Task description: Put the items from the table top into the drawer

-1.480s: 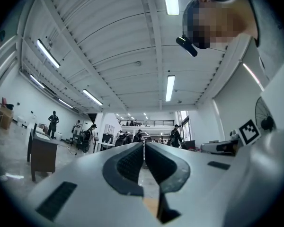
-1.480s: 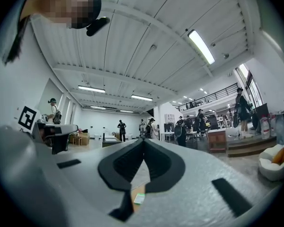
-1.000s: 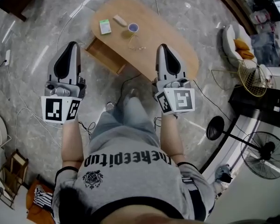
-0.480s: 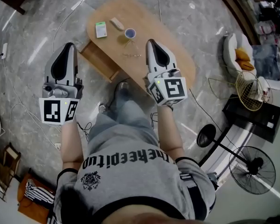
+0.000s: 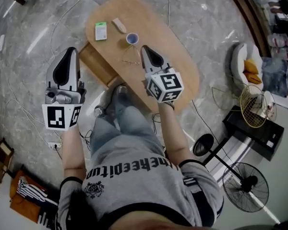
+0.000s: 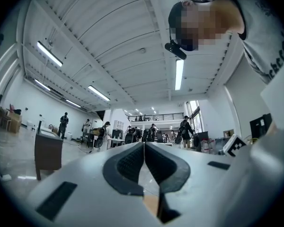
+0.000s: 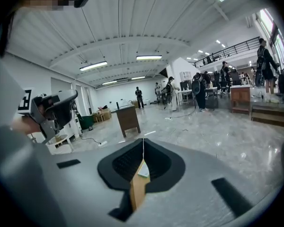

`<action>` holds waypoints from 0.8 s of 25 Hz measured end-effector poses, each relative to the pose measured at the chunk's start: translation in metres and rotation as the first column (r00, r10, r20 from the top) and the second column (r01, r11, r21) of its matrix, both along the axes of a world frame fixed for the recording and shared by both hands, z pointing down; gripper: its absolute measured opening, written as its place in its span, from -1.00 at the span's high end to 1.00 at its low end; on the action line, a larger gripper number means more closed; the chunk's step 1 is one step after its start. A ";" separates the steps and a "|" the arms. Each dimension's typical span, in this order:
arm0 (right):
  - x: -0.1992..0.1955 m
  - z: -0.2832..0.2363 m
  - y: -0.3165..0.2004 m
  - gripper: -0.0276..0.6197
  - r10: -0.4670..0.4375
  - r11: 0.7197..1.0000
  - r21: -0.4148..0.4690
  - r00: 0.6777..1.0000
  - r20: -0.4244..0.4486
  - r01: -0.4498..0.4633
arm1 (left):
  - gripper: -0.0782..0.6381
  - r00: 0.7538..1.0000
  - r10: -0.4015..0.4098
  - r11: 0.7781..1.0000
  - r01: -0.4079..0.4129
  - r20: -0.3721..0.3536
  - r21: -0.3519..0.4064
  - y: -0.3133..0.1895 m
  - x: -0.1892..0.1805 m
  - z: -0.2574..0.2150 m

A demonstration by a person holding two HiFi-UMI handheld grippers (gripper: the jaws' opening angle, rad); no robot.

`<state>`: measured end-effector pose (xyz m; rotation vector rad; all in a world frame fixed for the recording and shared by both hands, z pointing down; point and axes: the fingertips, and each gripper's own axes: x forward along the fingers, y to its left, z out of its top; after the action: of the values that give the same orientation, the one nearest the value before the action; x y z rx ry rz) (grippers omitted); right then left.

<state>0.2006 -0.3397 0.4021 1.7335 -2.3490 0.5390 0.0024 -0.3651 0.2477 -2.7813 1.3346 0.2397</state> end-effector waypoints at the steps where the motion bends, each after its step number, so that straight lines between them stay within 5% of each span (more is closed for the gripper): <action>1: 0.002 0.012 -0.005 0.90 -0.004 1.000 -0.023 1.000 0.005 0.004 | 0.75 1.000 -0.005 1.000 0.005 0.002 -0.004 -0.005 0.002 0.006; 9: 0.022 0.110 -0.039 0.76 -0.017 0.981 -0.195 1.000 0.015 0.020 | 0.75 1.000 -0.002 0.999 0.003 0.021 -0.041 -0.034 0.021 0.047; 20: 0.025 0.227 -0.076 0.24 -0.118 0.929 -0.354 0.993 -0.009 0.107 | 0.75 0.999 -0.004 0.996 0.008 0.041 -0.091 -0.056 0.032 0.100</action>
<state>0.2259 -0.4159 0.6286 1.4260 -2.1496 0.8483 0.0341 -0.4215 0.3472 -2.8386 1.3785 0.1242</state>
